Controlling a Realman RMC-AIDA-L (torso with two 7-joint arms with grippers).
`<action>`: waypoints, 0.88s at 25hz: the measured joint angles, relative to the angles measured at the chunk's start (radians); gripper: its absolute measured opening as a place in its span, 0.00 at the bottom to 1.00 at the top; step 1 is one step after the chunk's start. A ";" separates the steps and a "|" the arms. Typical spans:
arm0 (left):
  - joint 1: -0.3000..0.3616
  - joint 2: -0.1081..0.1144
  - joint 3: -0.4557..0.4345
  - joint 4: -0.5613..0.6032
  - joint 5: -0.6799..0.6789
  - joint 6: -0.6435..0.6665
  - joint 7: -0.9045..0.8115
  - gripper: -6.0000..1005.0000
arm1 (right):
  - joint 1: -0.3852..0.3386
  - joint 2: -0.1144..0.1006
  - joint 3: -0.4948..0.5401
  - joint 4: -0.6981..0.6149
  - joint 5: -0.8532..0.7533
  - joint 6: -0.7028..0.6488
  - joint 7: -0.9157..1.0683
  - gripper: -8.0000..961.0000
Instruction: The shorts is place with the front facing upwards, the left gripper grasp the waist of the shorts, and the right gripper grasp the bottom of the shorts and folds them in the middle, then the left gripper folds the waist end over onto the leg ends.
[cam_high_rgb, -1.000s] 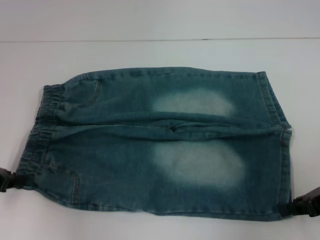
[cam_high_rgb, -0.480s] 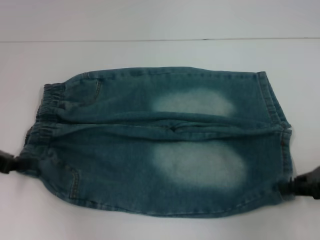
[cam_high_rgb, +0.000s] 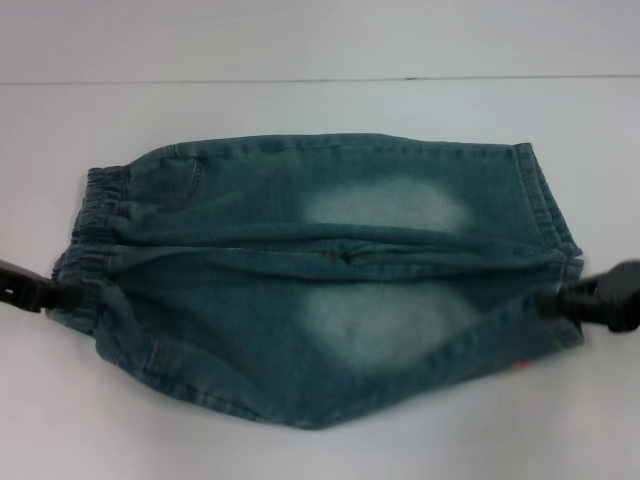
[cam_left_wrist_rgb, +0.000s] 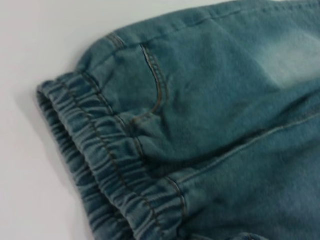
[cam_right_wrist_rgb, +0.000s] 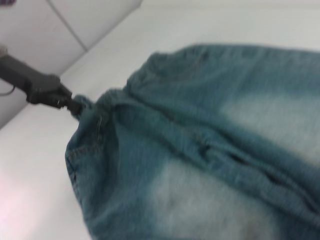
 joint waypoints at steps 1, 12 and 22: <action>-0.002 0.003 0.000 0.000 -0.004 -0.004 -0.006 0.05 | 0.000 -0.003 0.011 0.002 0.010 0.004 -0.006 0.06; -0.006 0.011 -0.018 0.008 -0.154 -0.070 0.022 0.05 | -0.013 0.000 0.111 0.014 0.117 0.076 -0.109 0.06; -0.011 -0.005 -0.005 -0.018 -0.267 -0.178 0.073 0.05 | 0.027 0.030 0.104 0.025 0.161 0.202 -0.171 0.06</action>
